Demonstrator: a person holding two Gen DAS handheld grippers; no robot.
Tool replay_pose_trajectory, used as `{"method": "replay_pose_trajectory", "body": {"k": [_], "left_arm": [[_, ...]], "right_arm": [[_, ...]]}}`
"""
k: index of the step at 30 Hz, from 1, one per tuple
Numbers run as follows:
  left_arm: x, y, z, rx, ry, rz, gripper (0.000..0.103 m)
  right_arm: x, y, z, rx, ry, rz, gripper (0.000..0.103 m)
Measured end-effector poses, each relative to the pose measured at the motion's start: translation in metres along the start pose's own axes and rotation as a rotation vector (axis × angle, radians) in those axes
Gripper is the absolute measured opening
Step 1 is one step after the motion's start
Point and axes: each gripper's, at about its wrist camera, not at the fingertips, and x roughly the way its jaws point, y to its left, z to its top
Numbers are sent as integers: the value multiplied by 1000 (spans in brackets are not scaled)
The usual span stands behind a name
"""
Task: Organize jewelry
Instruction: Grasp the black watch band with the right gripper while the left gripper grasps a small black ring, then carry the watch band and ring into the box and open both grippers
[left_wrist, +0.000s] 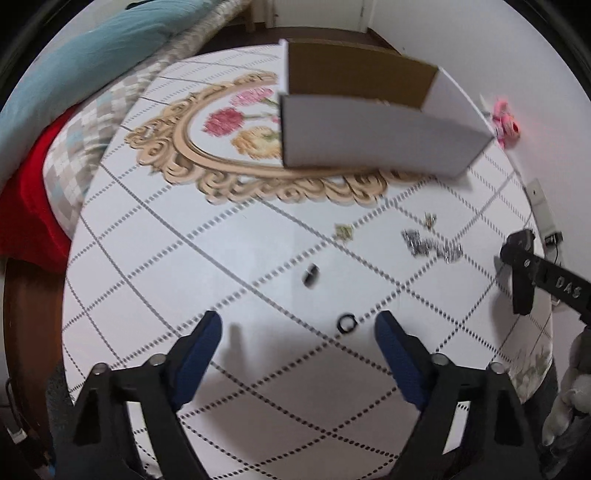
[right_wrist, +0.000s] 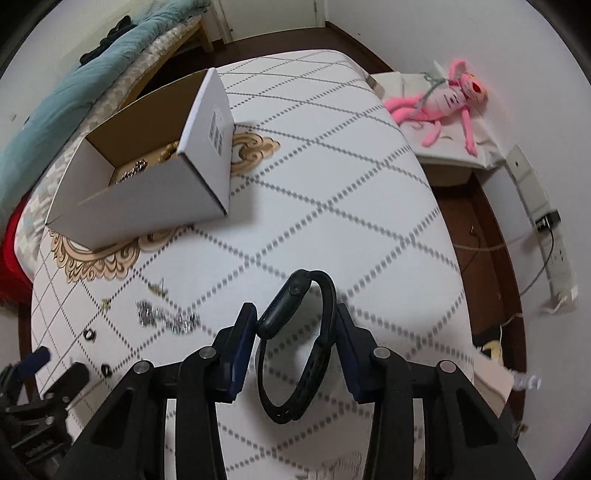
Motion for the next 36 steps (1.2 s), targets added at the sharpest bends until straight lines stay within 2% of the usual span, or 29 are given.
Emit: {"method": "replay_pose_trajectory", "body": {"k": [3,4,5,7,10,11,18,23,28,32,36], "left_arm": [[6,-9,-3,27,3,1,68],[7,-13,-4,40,2,5,61],[9,-17,-4,50,1,8,48],[8,-22,-5,64,-10,14,39],[8,-24,-3,79,-22,4,13],[8,-25,-3,82,-23,1,10],[5,-26,-4,71,-31,-17,10],[-19,-24,11,52,-73,-67,10],[-61,-24,55,18,-154,-161,10],[-76,-19,105,-5,-182,-230,10],[-68,-14,148,-6,-177,-229,10]], "right_arm": [[-2,-2,-7,12,2,1,44],[-2,-2,-8,15,3,0,44],[-2,-3,-9,16,2,-3,44],[-2,-3,-9,14,3,-8,44],[-1,-4,-9,17,2,-12,43],[-2,-4,-9,19,1,-12,43],[-8,-3,-6,20,-12,1,41],[-25,3,0,16,-41,36,40],[-52,17,20,5,-87,111,40],[-70,38,53,-24,-123,180,40],[-64,57,95,-59,-118,210,40]]}}
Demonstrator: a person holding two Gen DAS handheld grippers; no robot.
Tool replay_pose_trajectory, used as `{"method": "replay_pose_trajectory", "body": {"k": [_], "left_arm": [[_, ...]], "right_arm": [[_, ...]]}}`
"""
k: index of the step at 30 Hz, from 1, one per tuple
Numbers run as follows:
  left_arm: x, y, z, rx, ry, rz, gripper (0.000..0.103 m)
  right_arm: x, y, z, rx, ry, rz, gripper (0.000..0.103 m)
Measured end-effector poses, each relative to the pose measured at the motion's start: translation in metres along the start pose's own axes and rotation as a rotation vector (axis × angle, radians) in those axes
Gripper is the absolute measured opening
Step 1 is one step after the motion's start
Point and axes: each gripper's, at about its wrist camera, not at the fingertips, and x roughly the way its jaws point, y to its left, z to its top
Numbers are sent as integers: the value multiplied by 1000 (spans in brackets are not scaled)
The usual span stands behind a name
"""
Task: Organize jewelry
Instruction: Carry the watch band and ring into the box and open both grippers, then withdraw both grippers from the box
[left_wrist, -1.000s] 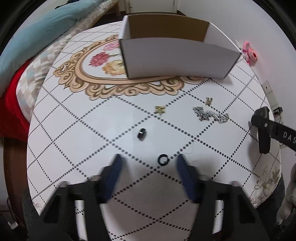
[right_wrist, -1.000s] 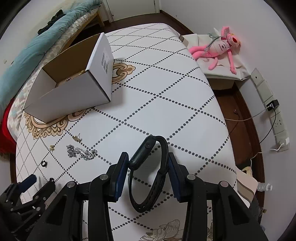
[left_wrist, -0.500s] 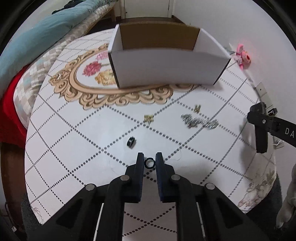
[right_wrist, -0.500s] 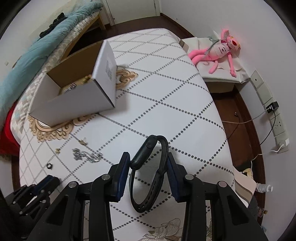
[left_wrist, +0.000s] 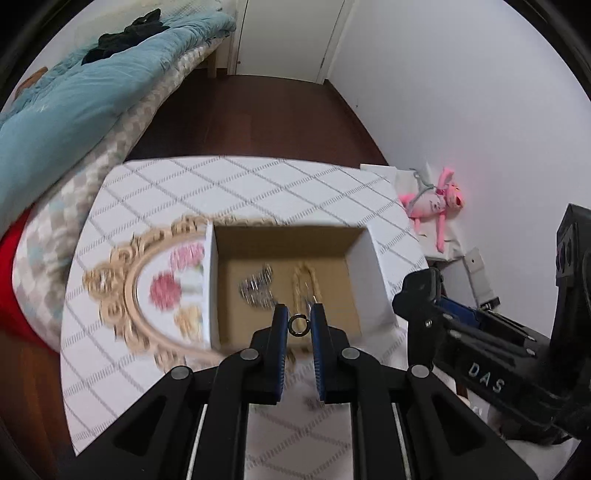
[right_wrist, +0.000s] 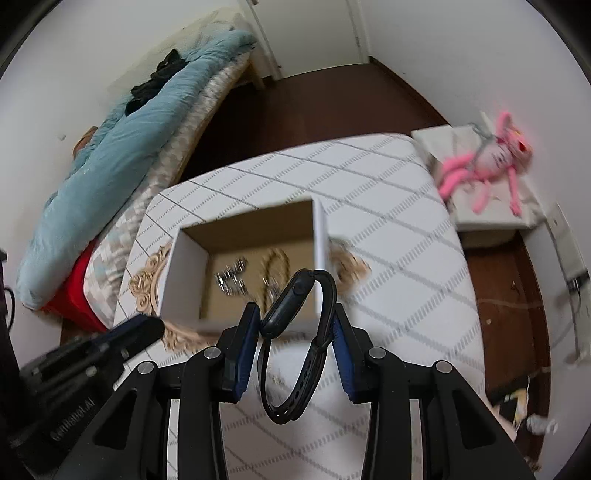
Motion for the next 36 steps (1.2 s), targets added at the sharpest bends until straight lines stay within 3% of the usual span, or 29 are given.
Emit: {"method": "replay_pose_trajectory", "body": {"k": [5,9,10,12,13,18,20,22,27,36], "left_arm": [[29,13,30,-8,75,8,11],[43,20,40,-38,133,51,15],[45,22,41,-41,139,68,23],[45,26,43,-43,132,97,48],[43,28,43,-47,117,117,66],[35,34,42,-44,74,187,72],[33,35,40,-32,59,215,95],[32,36,36,-17,43,246,103],[27,37,28,1,9,301,103],[4,37,21,-12,-21,296,103]], "right_arm": [[32,5,37,-19,62,4,41],[57,4,53,-29,120,-16,52],[60,3,55,-31,129,-18,53],[66,1,57,-30,157,-14,55],[67,1,58,-32,162,-15,57],[55,1,57,-55,126,-71,70],[51,2,57,-71,106,-103,86],[48,2,57,-89,94,-160,98],[46,1,50,-122,87,-254,103],[27,10,40,-133,51,-242,103]]}}
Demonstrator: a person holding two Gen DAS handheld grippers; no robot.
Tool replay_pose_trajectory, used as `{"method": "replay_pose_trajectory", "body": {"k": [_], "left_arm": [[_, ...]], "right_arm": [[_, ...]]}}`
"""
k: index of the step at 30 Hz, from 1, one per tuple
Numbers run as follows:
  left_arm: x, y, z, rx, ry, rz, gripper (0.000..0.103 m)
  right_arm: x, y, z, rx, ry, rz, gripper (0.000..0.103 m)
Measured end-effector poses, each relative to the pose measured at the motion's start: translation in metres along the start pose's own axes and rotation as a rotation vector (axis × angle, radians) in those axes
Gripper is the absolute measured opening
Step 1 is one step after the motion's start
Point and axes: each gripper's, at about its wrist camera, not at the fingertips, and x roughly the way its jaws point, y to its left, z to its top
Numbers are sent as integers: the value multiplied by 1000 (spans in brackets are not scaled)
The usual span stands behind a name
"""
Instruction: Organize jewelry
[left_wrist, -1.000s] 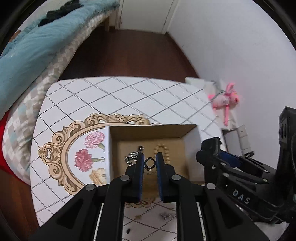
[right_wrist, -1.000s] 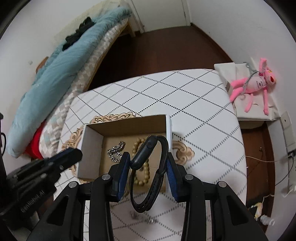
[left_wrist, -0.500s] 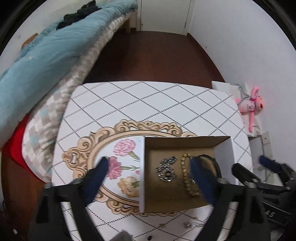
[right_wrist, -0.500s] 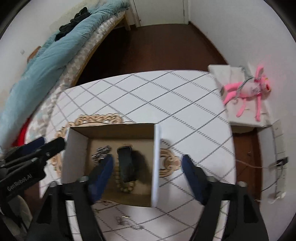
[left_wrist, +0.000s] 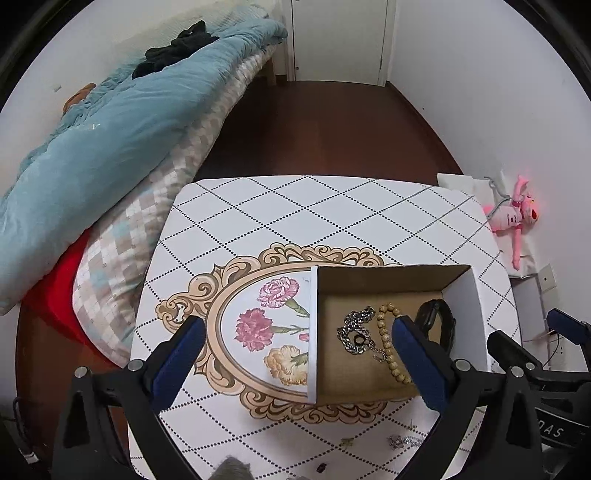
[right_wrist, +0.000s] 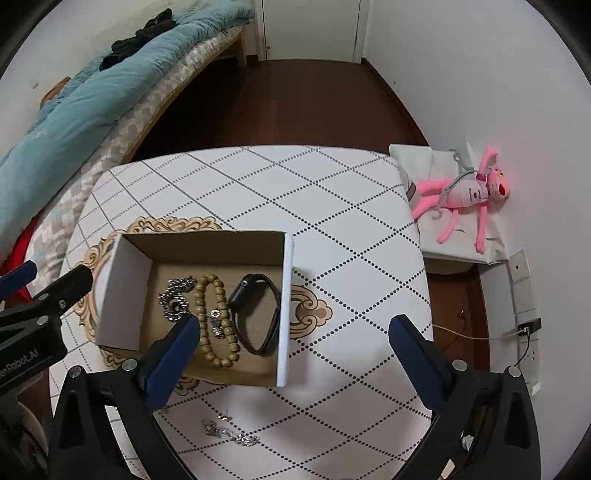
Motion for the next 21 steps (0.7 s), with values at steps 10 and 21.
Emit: {"method": "replay_pose_trajectory", "body": {"k": [10,21], "left_arm": [[-27,8,-44,8,-20,29,103],[29,35,-142,-21,159,138,103]], "right_arm": [[-35,5,-37,20,-45,67,103],[28,17,-133,78,64,186,95]]}}
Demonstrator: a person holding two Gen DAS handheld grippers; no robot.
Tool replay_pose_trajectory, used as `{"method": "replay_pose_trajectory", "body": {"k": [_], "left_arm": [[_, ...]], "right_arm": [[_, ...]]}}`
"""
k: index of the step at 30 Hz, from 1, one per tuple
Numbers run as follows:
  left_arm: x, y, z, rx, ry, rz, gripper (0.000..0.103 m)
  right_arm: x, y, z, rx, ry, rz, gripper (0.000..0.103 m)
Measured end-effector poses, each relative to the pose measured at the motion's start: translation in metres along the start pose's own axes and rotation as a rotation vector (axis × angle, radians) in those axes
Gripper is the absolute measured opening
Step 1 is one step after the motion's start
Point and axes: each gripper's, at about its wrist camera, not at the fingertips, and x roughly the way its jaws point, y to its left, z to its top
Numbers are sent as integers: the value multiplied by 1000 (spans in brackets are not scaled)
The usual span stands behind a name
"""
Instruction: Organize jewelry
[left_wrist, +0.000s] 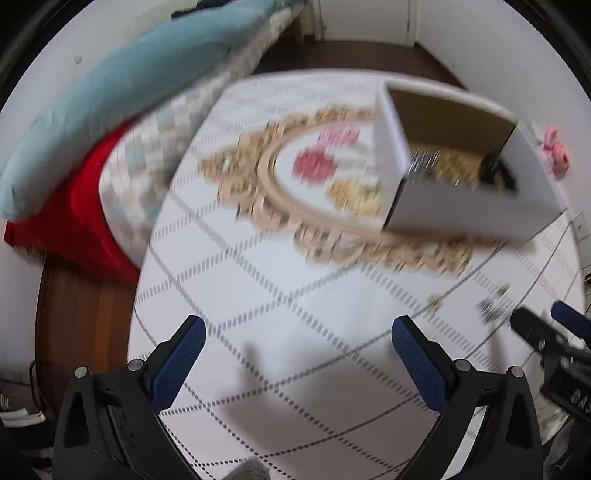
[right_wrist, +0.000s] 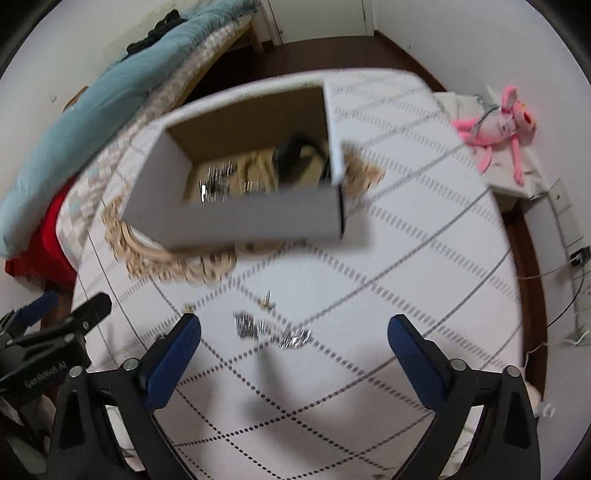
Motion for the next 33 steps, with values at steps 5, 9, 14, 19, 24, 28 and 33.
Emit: {"method": "replay_pose_trajectory", "body": {"k": [5,9,14,19,24,28,33], "left_arm": [[17,7,-16,-5,35,23,103],[22,11,-19,-15,43,22,103],[21,6,-19,2,30,19,103],[16,-3,-19,14,13,-10,103],[7,-19,-21,36,-13,-83,103],[5,-38,-23,90,-31,-114,100],[10,-50,-24,132,-22,-128,58]], "right_arm": [[23,13,-19,-44,-7,-8,63],[28,32,-22,-113,-44,-35,57],[31,53,-26,-206,-74,-136,18],[29,51,-25,-193,-68,-136,7],[9,25,-21,-89,-83,-81,7],[-8,10,-20,-39,-94,-64,7],[-14,-2,-18,2,-91,-61,7]]}}
